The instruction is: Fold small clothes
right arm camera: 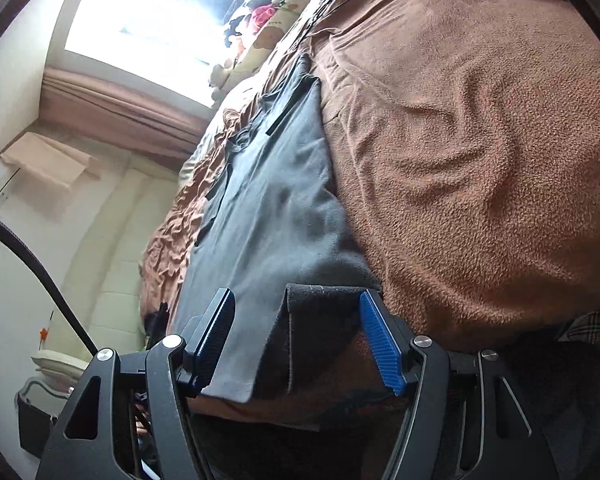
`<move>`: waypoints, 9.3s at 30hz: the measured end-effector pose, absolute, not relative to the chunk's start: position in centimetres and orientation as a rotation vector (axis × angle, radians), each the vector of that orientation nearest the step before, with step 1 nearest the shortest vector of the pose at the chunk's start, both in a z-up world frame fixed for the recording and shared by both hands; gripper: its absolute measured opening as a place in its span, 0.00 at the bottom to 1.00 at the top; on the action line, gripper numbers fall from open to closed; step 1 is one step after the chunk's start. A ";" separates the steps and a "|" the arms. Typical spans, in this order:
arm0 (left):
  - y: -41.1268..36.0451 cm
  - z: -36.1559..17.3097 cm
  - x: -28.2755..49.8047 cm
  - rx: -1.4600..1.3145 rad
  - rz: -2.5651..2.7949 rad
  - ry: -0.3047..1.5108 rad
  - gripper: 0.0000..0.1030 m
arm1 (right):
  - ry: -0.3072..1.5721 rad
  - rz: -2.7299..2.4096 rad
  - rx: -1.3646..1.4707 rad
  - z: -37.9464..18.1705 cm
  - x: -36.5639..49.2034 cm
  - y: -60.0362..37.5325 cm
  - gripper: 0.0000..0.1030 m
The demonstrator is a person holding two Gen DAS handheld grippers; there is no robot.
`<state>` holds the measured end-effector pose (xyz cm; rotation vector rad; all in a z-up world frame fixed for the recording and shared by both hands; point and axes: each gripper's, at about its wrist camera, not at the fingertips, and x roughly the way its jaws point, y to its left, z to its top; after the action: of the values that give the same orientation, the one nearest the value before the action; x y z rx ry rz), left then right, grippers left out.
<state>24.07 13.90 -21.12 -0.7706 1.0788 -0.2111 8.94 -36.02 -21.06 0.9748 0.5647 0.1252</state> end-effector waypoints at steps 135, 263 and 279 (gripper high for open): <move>15.4 -3.9 27.1 -0.883 -0.297 0.744 0.06 | 0.353 0.065 0.976 -10.2 15.2 -38.1 0.00; 1.2 -20.8 50.2 0.443 -0.253 1.182 0.80 | 1.053 0.005 -0.040 -13.1 43.0 -34.9 0.69; 3.8 -19.1 53.3 0.149 -0.230 1.067 0.51 | 0.904 -0.078 0.262 -13.4 45.0 -39.0 0.48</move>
<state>53.25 3.82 -19.06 0.1490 1.0674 -0.2303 45.03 -38.97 -13.37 0.2619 0.9038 -0.0781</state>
